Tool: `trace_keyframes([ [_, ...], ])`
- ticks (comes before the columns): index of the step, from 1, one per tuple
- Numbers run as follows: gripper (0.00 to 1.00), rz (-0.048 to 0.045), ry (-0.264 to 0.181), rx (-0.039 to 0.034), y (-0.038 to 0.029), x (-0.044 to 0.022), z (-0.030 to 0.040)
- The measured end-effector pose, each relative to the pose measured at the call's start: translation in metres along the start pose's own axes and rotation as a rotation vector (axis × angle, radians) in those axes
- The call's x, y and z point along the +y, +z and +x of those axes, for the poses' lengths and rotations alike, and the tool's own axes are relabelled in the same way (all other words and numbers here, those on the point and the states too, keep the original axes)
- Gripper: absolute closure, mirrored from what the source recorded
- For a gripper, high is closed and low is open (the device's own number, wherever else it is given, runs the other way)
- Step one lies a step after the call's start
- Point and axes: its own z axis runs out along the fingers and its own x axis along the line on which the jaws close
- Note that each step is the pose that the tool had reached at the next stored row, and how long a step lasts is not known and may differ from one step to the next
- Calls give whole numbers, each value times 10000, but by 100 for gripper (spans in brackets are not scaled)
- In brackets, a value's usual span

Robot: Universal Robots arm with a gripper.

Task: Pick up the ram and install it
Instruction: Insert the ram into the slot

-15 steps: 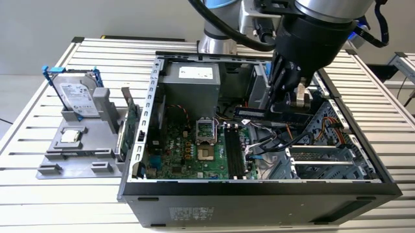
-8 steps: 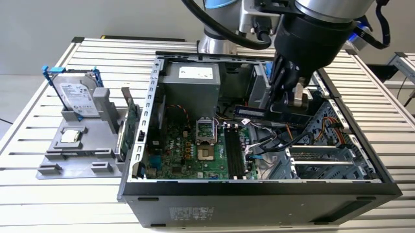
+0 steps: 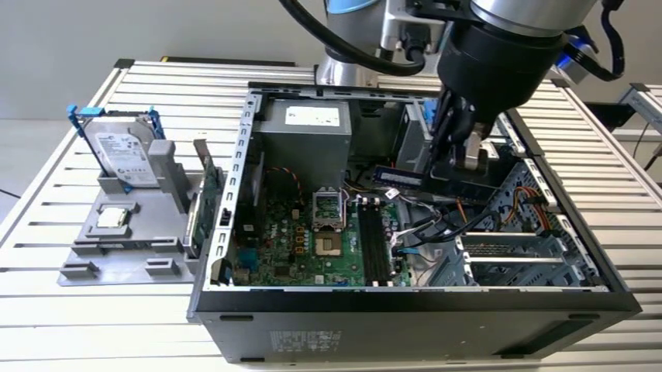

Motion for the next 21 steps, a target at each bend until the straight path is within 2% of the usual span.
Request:
trace_keyframes([
  [21,100,12,1168,-35,0,0,0],
])
